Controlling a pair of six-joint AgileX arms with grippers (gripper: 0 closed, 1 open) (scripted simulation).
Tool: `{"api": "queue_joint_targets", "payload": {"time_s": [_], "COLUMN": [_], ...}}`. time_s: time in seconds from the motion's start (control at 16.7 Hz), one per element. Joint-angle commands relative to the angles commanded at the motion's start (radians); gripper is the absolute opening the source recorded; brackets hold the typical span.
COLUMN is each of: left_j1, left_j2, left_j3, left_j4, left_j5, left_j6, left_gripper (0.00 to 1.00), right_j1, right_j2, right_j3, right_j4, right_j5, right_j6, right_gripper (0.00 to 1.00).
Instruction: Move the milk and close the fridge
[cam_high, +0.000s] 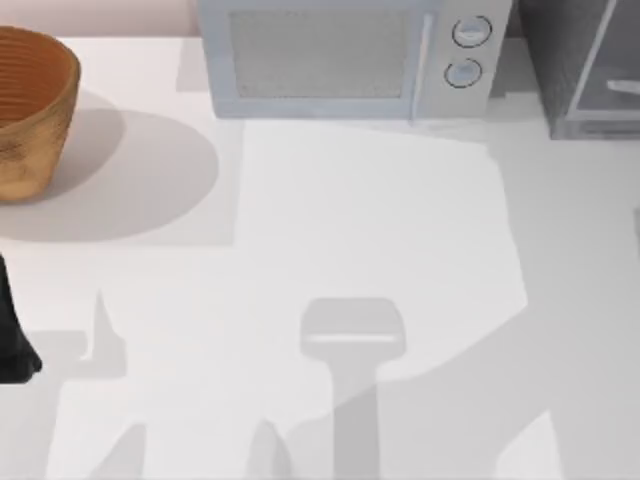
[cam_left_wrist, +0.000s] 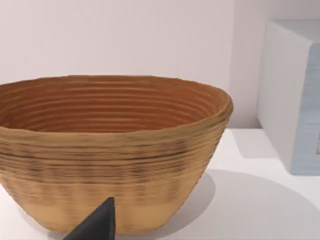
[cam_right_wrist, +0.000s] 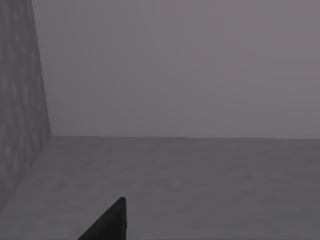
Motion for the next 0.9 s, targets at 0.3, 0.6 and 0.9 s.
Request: {"api": "queue_joint_targets", "payload": {"time_s": [0.3, 0.6, 0.9], "left_j1": [0.000, 0.000, 0.000], "left_j2": [0.000, 0.000, 0.000], "left_j3": [0.000, 0.000, 0.000], "left_j4": [0.000, 0.000, 0.000], "left_j5": [0.000, 0.000, 0.000], "left_j6": [0.000, 0.000, 0.000], "left_gripper": [1.00, 1.00, 1.00], "right_j1": [0.002, 0.014, 0.028], "right_j2": [0.000, -0.151, -0.540], "right_j3": [-0.001, -0.086, -0.282], "right_j4": [0.000, -0.081, -0.264], "right_j5": [0.000, 0.012, 0.053], "right_j6": [0.000, 0.019, 0.036], "right_gripper": [1.00, 1.00, 1.00]}}
